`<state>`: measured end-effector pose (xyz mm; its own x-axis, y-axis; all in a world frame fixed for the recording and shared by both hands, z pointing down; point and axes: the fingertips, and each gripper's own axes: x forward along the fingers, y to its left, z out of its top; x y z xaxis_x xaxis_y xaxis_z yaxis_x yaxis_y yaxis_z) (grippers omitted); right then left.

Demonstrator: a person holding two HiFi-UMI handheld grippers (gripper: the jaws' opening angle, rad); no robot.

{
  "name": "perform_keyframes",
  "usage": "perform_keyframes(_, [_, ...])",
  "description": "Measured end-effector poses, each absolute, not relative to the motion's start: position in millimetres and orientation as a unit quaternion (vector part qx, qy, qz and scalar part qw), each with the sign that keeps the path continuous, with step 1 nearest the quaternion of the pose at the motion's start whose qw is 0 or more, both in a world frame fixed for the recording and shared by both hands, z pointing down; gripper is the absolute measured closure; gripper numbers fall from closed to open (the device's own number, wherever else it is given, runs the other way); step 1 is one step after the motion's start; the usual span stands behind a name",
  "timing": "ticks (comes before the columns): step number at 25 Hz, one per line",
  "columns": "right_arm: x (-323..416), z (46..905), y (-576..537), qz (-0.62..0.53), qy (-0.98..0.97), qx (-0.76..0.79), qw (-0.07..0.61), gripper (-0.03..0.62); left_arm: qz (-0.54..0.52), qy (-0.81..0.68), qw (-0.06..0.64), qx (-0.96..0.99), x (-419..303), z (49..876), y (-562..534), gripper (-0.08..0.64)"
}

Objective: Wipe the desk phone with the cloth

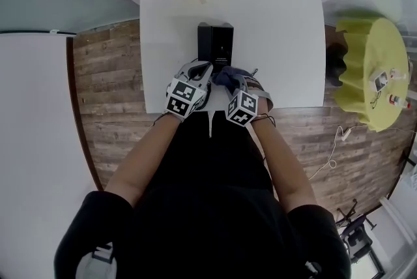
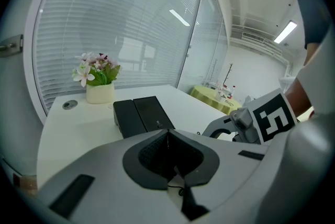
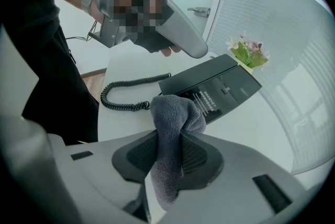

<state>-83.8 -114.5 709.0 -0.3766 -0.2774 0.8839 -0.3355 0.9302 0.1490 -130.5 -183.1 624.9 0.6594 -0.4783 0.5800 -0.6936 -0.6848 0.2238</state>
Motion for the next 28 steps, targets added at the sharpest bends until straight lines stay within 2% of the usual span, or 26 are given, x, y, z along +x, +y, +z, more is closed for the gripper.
perform_keyframes(6, [-83.2,667.0,-117.3,0.063,-0.85,0.228,0.471,0.482,0.23,-0.331,0.2,0.893,-140.4,591.4,-177.7,0.549])
perform_keyframes(17, [-76.7,497.4,-161.0,0.052,-0.901,0.34,0.266,0.482,0.154,-0.333,0.144,0.919,-146.3,474.7,-188.8,0.549])
perform_keyframes(28, [-68.2,342.9,-185.1,0.03,-0.92,0.383,0.072,0.482,0.061,-0.329,0.068,0.94,-134.1,346.0,-196.6,0.549])
